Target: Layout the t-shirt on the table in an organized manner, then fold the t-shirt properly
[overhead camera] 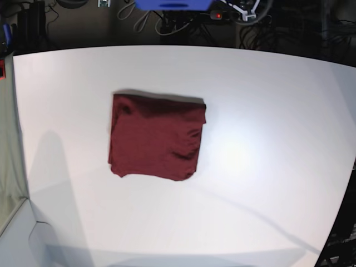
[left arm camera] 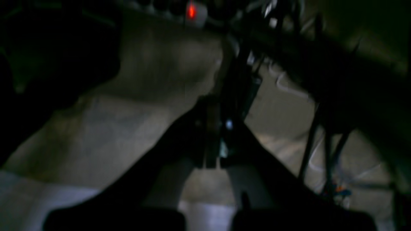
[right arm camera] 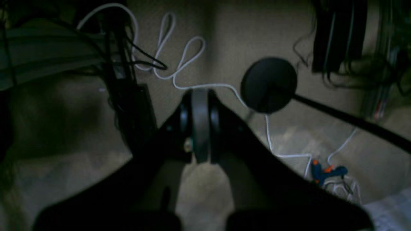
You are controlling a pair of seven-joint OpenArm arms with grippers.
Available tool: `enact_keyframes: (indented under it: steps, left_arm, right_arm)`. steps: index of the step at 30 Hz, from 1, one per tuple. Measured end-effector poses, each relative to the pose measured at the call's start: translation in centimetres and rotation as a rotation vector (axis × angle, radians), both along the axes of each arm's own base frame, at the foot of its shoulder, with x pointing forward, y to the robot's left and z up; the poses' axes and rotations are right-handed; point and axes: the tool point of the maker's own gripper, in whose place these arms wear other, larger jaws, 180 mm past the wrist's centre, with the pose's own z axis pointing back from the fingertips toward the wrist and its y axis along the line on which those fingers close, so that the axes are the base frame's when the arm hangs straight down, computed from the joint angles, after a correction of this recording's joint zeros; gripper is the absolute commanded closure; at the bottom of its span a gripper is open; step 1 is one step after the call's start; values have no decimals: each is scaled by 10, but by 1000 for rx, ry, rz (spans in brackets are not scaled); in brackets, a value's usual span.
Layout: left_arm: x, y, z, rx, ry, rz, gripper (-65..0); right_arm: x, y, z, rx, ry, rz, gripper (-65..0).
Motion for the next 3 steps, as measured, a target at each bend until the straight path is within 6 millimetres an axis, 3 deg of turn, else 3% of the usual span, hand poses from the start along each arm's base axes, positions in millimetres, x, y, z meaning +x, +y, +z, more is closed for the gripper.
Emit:
enact_keyframes:
  steps: [3]
  left_arm:
    - [6, -4, 0, -6, -8, 1, -3]
  right_arm:
    - [2, -12, 1, -19, -4, 15, 0]
